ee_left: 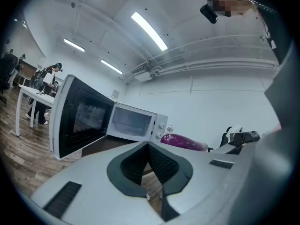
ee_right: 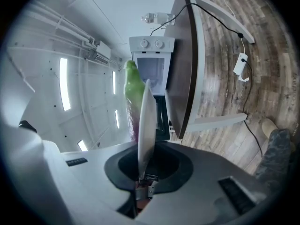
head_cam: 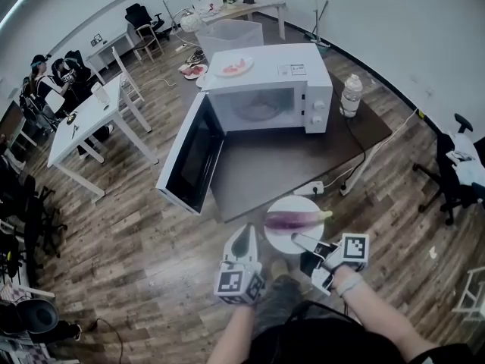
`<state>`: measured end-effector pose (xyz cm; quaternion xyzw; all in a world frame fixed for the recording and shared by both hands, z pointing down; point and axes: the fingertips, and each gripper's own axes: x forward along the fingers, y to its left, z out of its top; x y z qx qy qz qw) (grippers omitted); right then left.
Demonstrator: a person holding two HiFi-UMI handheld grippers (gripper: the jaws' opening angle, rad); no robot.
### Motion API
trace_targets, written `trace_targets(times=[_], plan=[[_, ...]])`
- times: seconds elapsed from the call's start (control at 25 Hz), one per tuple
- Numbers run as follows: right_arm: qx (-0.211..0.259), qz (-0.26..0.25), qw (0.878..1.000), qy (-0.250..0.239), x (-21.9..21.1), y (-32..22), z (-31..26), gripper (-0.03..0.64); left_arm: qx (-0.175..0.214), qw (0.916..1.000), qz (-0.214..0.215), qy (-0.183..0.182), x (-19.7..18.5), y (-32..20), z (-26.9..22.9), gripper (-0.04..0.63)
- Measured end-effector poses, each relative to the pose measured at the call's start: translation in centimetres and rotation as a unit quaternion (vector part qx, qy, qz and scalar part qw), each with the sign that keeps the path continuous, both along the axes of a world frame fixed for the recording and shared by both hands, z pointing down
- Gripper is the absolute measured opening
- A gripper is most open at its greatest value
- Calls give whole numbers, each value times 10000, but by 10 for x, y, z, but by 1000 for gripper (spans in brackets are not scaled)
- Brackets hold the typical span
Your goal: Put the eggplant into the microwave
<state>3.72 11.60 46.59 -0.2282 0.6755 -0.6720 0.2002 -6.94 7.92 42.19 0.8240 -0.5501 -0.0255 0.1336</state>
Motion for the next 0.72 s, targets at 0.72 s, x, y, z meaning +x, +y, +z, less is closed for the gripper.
trace_targets(times=[0.72], plan=[[121,63,9998,107,-2,-123,0,21,-143,9996,223,-82,-3,-121,0,-9]])
